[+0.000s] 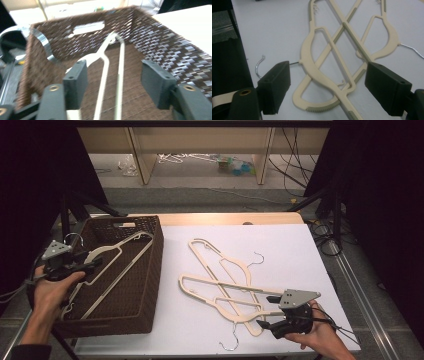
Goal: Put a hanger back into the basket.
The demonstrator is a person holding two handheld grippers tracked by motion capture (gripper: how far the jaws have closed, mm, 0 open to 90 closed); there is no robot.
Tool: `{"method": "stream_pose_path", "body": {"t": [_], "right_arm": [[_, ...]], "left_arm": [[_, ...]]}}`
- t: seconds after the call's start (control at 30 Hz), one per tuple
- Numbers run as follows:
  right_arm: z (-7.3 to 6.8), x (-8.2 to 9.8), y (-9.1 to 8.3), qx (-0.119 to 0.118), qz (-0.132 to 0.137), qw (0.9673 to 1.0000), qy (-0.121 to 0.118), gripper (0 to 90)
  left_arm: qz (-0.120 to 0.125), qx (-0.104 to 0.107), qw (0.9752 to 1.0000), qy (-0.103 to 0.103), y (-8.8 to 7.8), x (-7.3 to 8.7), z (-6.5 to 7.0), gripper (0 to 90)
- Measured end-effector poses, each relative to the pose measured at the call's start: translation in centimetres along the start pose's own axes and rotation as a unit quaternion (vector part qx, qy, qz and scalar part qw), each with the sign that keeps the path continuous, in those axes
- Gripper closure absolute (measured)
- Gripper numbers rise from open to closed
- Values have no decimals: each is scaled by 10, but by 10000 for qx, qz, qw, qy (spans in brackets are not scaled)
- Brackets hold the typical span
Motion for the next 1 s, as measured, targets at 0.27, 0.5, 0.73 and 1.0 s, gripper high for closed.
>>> {"method": "stream_pose_path", "body": {"t": [0.27,0.5,0.73,1.0], "right_arm": [[9,4,-4,215,137,9997,52,219],[18,13,-5,321,157,9992,176,228],[23,21,-4,330,93,9991,246,238],[29,27,-2,344,74,9989,303,241]], "left_arm": [[481,793,9952,315,-16,-11,67,256],[707,1566,9843,404,-29,-12,127,209],[879,1887,9765,560,-38,-7,159,185],[932,2299,9667,625,-41,11,200,167]]}}
Point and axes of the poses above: each handheld gripper's, and its own axes: y roughly forward along the jaws, x roughly out of its underside, z roughly to its right, the point moved 3 cm from there along y, roughly forward along the jaws, and after that the axes turned 6 degrees about -x, right-handed, at the moved point
